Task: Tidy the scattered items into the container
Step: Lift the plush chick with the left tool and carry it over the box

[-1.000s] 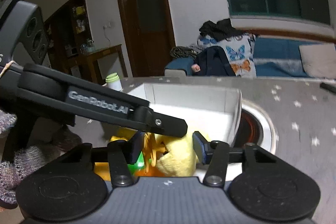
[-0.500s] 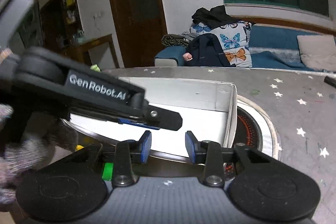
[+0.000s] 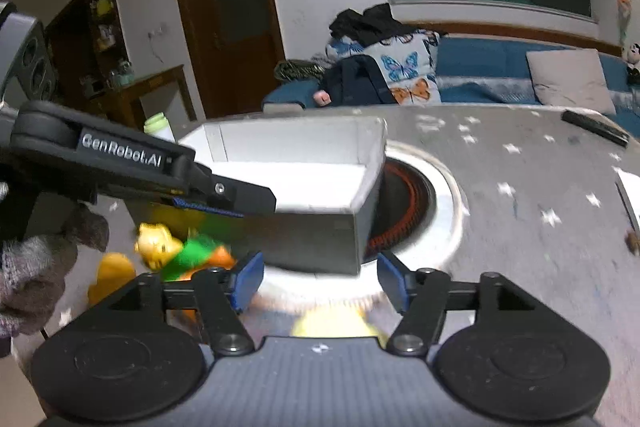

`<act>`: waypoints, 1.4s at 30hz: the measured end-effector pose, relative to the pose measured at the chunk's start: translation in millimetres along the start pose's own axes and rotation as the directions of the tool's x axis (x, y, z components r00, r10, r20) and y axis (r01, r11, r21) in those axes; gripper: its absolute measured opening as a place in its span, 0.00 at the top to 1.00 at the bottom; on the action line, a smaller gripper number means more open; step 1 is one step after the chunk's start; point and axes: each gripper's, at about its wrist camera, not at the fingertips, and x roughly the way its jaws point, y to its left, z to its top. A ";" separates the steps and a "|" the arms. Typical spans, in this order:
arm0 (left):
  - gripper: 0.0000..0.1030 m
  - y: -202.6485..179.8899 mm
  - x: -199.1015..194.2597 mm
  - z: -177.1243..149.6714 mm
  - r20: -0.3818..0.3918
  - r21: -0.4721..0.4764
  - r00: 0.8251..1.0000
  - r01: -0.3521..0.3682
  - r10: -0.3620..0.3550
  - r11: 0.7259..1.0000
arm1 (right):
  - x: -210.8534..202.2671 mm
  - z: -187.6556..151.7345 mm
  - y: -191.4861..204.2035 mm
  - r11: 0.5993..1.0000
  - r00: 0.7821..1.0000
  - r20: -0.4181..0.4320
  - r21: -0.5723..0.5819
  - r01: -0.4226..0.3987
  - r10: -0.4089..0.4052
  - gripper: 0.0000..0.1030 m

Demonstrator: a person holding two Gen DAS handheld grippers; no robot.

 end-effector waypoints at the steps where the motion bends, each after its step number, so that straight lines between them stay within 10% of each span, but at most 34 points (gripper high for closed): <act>1: 0.70 -1.8 1.8 -3.2 -0.011 0.000 1.000 0.006 -0.006 1.000 | -4.0 -3.8 0.2 1.000 1.000 -0.006 -0.003 0.005 -0.005 0.30; 20: 0.67 -21.1 35.4 -26.5 -0.129 -0.123 0.982 0.125 -0.141 0.984 | -24.4 -42.2 -18.6 0.995 0.996 -0.057 0.065 0.075 -0.071 0.33; 42: 0.61 -26.6 47.9 -34.0 -0.154 -0.141 0.980 0.107 -0.128 0.984 | -15.2 -44.7 -6.8 0.996 0.996 -0.052 0.050 0.072 -0.069 0.45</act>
